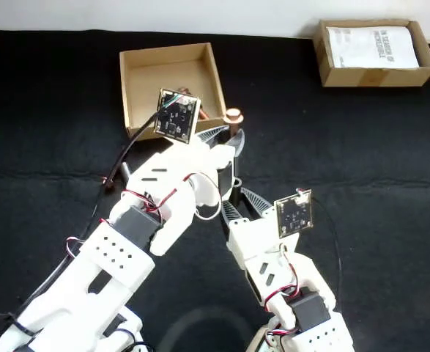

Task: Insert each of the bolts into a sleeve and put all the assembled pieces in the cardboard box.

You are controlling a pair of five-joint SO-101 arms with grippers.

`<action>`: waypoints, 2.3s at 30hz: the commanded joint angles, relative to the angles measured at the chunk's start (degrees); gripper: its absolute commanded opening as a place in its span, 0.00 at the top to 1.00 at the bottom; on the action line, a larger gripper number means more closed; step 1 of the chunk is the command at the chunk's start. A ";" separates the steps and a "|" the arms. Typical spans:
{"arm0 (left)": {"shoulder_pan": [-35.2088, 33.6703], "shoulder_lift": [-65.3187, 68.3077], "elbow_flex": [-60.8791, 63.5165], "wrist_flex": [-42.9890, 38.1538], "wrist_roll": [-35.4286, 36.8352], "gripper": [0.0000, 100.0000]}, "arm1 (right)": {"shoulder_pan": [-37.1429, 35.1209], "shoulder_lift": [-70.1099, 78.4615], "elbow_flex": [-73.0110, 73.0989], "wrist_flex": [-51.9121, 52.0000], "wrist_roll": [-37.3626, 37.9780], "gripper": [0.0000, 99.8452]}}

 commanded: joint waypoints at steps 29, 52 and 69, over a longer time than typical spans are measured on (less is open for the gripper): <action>1.19 -3.38 0.04 2.81 0.00 0.99 | 1.80 -0.40 5.93 -0.84 2.99 0.99; 2.33 -3.03 0.57 3.16 -0.09 0.99 | 1.89 -0.75 5.93 -0.75 2.90 0.99; 2.07 -3.38 3.82 2.81 0.26 0.99 | 1.71 -0.48 5.93 -1.01 2.99 0.99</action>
